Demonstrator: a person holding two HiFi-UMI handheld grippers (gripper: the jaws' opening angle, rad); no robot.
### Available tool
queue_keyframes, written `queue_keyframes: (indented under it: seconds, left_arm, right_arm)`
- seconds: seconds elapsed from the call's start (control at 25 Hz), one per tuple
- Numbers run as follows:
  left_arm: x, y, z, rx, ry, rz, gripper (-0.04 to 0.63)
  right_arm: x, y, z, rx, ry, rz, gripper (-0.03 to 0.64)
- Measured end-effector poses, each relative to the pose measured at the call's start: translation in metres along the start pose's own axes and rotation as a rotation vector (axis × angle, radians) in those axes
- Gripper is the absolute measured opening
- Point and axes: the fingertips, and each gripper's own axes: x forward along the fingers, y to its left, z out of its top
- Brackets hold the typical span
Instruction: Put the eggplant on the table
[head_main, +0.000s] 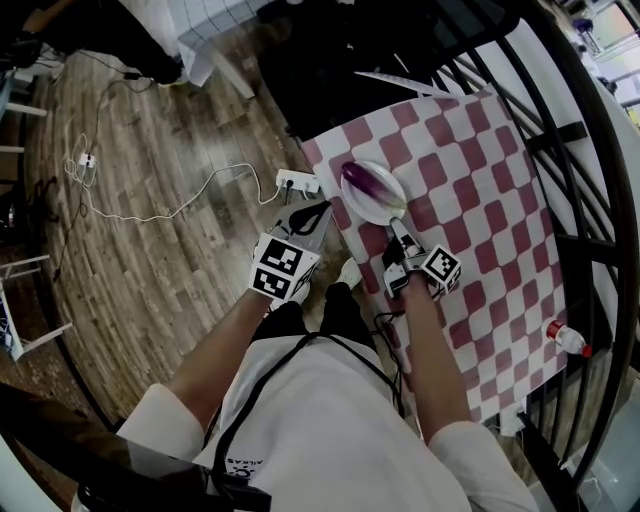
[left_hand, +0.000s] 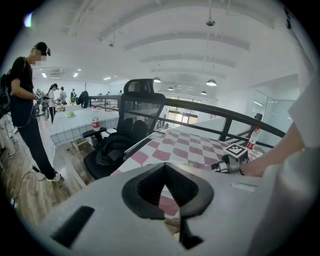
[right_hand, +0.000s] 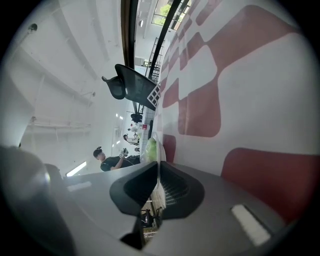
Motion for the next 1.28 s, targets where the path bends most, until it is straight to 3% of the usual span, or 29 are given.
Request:
queue_keyframes:
  seconds: [1.28]
  left_arm:
    - [-0.016,0.004,-0.01,0.007,-0.009,-0.058,0.005]
  right_arm:
    - [0.002,-0.023,-0.006,0.02,-0.09,-0.249,0.04]
